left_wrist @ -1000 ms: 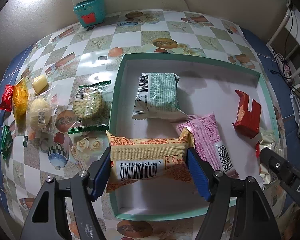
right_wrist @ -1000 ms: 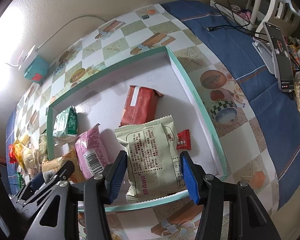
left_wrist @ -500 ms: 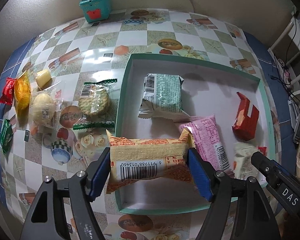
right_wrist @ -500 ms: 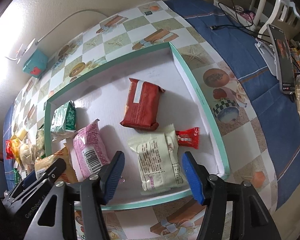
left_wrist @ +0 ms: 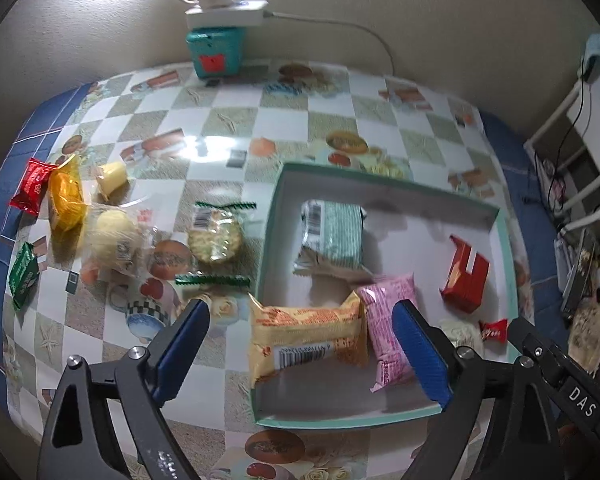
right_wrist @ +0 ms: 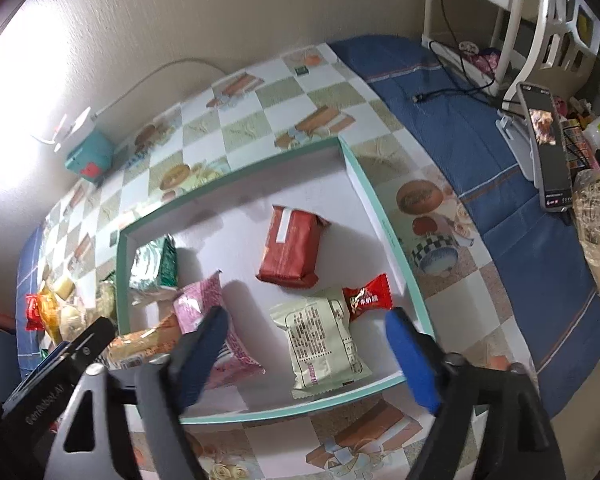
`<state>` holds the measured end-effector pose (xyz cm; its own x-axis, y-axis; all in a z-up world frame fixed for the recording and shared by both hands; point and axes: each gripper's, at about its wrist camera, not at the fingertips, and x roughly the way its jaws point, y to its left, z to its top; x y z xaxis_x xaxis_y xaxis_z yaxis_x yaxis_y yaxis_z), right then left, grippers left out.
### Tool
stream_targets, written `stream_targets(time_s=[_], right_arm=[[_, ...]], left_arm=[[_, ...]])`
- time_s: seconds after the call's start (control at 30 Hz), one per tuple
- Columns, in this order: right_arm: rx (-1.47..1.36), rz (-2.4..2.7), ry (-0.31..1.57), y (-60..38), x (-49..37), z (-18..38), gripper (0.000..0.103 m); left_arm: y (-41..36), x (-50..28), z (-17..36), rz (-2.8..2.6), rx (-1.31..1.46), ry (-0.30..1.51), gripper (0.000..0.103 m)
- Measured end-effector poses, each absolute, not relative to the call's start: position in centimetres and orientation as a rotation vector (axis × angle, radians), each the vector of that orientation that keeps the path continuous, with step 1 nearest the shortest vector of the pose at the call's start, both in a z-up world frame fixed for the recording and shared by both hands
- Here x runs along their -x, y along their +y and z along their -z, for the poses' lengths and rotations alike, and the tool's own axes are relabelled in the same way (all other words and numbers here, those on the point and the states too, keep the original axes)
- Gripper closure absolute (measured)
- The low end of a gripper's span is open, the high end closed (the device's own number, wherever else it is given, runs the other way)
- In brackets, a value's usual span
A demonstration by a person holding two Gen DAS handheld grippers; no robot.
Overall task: Organize snacks
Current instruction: 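Withdraw both open tools from the tray back toward the snack pile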
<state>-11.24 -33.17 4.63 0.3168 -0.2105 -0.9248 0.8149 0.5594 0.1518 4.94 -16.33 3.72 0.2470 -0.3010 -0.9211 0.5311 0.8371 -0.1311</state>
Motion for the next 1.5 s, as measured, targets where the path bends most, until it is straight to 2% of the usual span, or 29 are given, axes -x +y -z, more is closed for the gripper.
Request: stream_targets(time_s=[0.07, 0.13, 0.6, 0.9, 1.5], right_arm=[[-0.693, 0.75, 1.022, -33.1, 11.3, -5.1, 0.015], [-0.69, 0.749, 1.007, -33.1, 11.3, -5.3, 0.0], [-0.648, 0.743, 1.032, -31.8, 10.1, -4.8, 0.0], [-0.581, 0.627, 1.067, -26.8, 5.5, -4.6, 0.0], [-0.434, 0.441, 1.111, -16.1, -3.4, -2.9, 0.0]], left_arm=[[-15.6, -5.5, -4.2, 0.558, -0.196, 1.182, 0.008], [-14.9, -6.0, -4.5, 0.537, -0.173, 1.174, 0.003], [-4.3, -12.3, -4.3, 0.257, 0.018, 1.181, 0.002], [4.9, -15.6, -4.7, 0.093, 0.141, 1.159, 0.002], [15.4, -18.9, -3.3, -0.061, 0.133, 1.169, 0.002]])
